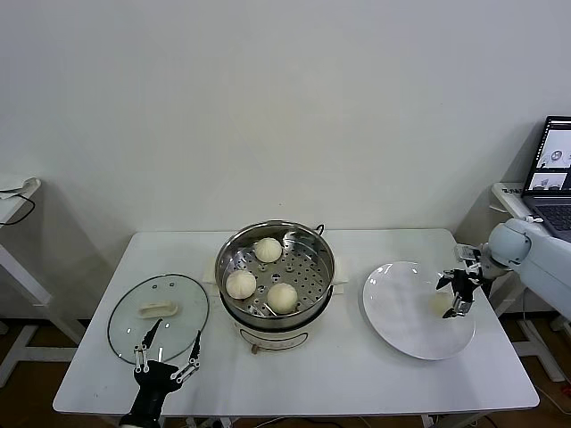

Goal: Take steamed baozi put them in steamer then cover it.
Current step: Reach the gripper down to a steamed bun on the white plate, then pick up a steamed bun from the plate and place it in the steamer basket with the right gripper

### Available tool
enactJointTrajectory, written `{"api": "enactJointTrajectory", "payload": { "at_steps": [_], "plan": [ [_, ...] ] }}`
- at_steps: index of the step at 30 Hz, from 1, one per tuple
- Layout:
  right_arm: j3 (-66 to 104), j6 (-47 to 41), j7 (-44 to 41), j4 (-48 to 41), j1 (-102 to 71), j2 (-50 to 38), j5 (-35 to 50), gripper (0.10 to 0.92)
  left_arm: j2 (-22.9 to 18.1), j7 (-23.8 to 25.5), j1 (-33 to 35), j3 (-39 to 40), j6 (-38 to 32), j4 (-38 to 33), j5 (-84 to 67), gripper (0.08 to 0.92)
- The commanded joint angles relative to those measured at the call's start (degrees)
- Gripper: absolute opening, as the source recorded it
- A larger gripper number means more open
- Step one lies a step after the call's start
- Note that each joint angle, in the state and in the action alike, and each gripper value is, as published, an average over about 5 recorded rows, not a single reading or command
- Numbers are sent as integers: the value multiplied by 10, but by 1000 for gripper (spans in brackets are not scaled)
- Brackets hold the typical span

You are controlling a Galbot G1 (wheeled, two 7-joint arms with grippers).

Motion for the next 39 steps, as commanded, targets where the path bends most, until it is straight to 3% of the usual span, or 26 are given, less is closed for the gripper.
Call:
{"api": "enactJointTrajectory", "payload": {
  "at_steps": [1, 7, 14, 22, 30, 39],
  "plan": [
    [26, 2, 24, -46, -37, 17, -15, 823, 0, -1, 1, -1, 0, -1, 2, 823],
    [26, 1, 23, -53, -37, 25, -20, 813, -1, -1, 3, 0, 0, 1, 2, 823],
    [19, 0, 14, -37, -24, 20, -19, 689, 0, -1, 5, 1, -1, 2, 3, 823],
    [-44, 14, -59, -1, 103, 23, -14, 655, 2, -2, 1, 2, 1, 2, 2, 823],
    [-190, 16, -138, 85, 311, 86, 77, 661, 2, -12, -9, -1, 6, 5, 3, 823],
    [-264, -57, -105, 208, 402, 185, 200, 662, 3, -13, -12, -4, 9, 3, 3, 823]
  ]
}}
